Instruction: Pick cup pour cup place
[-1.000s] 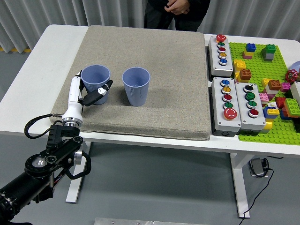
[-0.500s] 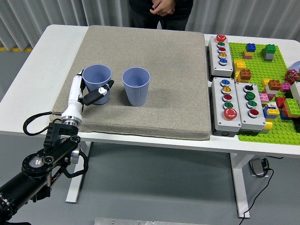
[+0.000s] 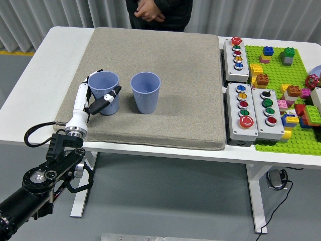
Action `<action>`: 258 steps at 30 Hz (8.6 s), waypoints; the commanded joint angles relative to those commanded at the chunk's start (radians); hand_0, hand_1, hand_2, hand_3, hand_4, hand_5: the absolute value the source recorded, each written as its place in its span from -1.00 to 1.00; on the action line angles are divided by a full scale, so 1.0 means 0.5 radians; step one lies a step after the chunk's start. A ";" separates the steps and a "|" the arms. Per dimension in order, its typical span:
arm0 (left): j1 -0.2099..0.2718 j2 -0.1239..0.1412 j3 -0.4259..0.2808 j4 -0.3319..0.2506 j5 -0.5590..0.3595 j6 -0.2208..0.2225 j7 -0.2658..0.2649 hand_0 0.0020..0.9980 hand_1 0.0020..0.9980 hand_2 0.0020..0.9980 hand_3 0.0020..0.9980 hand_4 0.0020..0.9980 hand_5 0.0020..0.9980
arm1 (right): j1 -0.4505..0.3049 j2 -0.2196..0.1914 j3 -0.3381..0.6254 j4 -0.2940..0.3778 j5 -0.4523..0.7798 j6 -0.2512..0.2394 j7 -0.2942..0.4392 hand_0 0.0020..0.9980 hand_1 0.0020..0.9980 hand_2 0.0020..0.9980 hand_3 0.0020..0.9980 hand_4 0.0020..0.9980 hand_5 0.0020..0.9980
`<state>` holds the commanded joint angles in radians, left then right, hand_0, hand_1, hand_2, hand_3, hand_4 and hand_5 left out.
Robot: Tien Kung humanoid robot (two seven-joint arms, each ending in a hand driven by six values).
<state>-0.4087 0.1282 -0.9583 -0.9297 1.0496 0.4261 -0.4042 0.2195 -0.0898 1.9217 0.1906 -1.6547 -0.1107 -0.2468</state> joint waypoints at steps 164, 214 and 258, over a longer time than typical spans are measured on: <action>0.053 0.085 -0.373 -0.178 -0.633 -0.467 0.214 0.79 0.79 0.95 0.83 0.53 0.99 | -0.037 0.000 -0.041 -0.001 0.051 -0.014 0.004 0.40 0.27 0.19 0.19 -1.00 -0.53; 0.049 0.084 -0.401 -0.190 -0.600 -0.469 0.236 0.79 0.79 0.93 0.82 0.54 1.00 | -0.022 0.003 -0.026 0.002 0.059 -0.021 0.000 0.40 0.27 0.19 0.19 -1.00 -0.53; 0.063 0.076 -0.403 -0.208 -0.571 -0.460 0.248 0.79 0.79 0.92 0.83 0.54 1.00 | -0.027 -0.001 -0.026 -0.004 0.054 -0.016 0.007 0.39 0.27 0.19 0.19 -1.00 -0.50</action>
<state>-0.3773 0.1659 -1.1599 -1.0336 0.7642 0.1962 -0.2802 0.2061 -0.0902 1.9088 0.1888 -1.6278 -0.1184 -0.2431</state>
